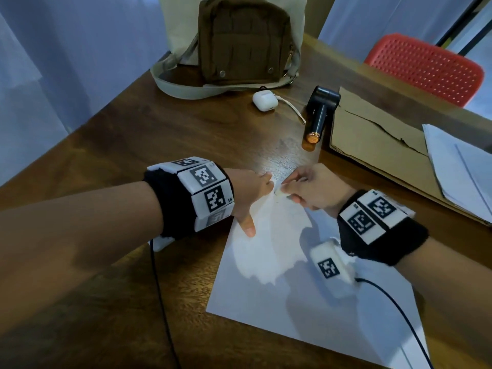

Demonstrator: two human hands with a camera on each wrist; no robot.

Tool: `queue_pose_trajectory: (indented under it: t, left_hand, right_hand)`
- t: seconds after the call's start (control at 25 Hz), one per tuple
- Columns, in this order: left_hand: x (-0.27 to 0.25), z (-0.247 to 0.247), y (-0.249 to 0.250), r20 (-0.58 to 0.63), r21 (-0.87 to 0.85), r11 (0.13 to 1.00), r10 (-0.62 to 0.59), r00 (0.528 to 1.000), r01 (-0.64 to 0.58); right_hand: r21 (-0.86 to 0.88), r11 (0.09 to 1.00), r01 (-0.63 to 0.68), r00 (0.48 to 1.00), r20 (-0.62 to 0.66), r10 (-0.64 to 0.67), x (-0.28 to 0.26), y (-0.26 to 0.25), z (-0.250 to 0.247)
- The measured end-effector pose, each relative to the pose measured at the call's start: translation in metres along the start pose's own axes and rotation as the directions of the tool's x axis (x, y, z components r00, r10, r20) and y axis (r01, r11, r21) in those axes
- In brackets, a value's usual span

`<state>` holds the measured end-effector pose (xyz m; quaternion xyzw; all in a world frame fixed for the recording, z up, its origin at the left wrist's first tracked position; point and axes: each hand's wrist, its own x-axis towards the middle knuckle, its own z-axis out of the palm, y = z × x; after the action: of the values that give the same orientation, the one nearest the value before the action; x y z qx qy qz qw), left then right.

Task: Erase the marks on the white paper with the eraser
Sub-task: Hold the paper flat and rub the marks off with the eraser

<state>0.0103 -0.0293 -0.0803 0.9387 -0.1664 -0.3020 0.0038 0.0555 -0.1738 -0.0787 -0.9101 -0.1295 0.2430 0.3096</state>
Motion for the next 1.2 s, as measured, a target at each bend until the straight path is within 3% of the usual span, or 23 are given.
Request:
queue_pose_trajectory:
  t: [0.04,0.16,0.2,0.36,0.4,0.52,0.56,0.68,0.76,0.84,0.92,0.96,1.08,1.2]
  left_hand:
    - [0.0,0.0,0.0,0.0,-0.006,1.0,0.001,1.0,-0.001]
    - [-0.003,0.0,0.002,-0.008,-0.023,1.0,-0.011,1.0,0.01]
    - [-0.004,-0.001,0.003,-0.011,-0.021,1.0,-0.01,1.0,0.01]
    - [-0.007,-0.003,0.002,-0.014,-0.034,0.999,-0.006,1.0,0.005]
    - [-0.007,-0.003,0.002,-0.012,-0.032,0.999,-0.012,1.0,0.011]
    - [-0.007,-0.003,0.003,-0.009,-0.021,1.0,-0.011,1.0,0.011]
    - [-0.007,-0.003,0.003,-0.01,-0.017,1.0,-0.012,1.0,0.012]
    - [-0.009,-0.003,0.003,-0.009,-0.024,0.999,-0.022,1.0,0.022]
    - [-0.009,-0.003,0.003,-0.013,-0.025,0.999,-0.028,1.0,0.028]
    - [-0.009,-0.003,0.004,-0.011,-0.021,0.999,-0.031,0.999,0.03]
    - [-0.008,-0.004,0.005,-0.008,-0.003,0.999,-0.033,0.999,0.033]
    - [-0.009,-0.004,0.005,-0.005,-0.001,1.0,-0.031,1.0,0.031]
    - [-0.012,-0.004,0.006,-0.006,-0.01,1.0,-0.028,1.0,0.028]
    - [-0.013,-0.004,0.006,-0.005,-0.012,0.999,-0.03,1.0,0.03]
  right_hand:
    - [0.002,1.0,0.016,1.0,0.018,-0.016,-0.003,0.001,0.004]
    - [0.054,0.999,0.004,0.972,0.235,-0.017,-0.021,0.002,0.017]
    - [0.043,0.999,-0.002,0.972,0.236,-0.008,-0.018,0.004,0.014]
    - [0.044,0.999,0.027,1.0,0.005,-0.027,0.001,0.005,-0.001]
    - [0.034,0.998,0.052,0.998,0.041,-0.053,-0.003,0.007,0.0]
    - [-0.03,0.996,0.086,0.942,0.328,-0.072,-0.029,0.009,0.006]
    - [-0.078,0.993,0.092,0.936,0.346,-0.06,-0.029,0.009,0.003]
    - [-0.105,0.989,0.108,0.99,0.1,-0.097,-0.003,0.008,-0.006]
    - [-0.105,0.984,0.147,0.989,0.023,-0.145,-0.001,0.012,-0.003]
    - [-0.133,0.973,0.19,0.975,0.145,-0.171,-0.019,0.02,0.0]
    - [-0.152,0.975,0.163,0.944,0.313,-0.109,-0.036,0.021,-0.003]
    - [-0.17,0.973,0.157,0.938,0.334,-0.093,-0.036,0.019,-0.004]
    - [-0.214,0.967,0.139,0.987,0.11,-0.118,-0.007,0.008,-0.007]
    - [-0.243,0.954,0.175,0.982,-0.023,-0.186,0.0,0.011,0.003]
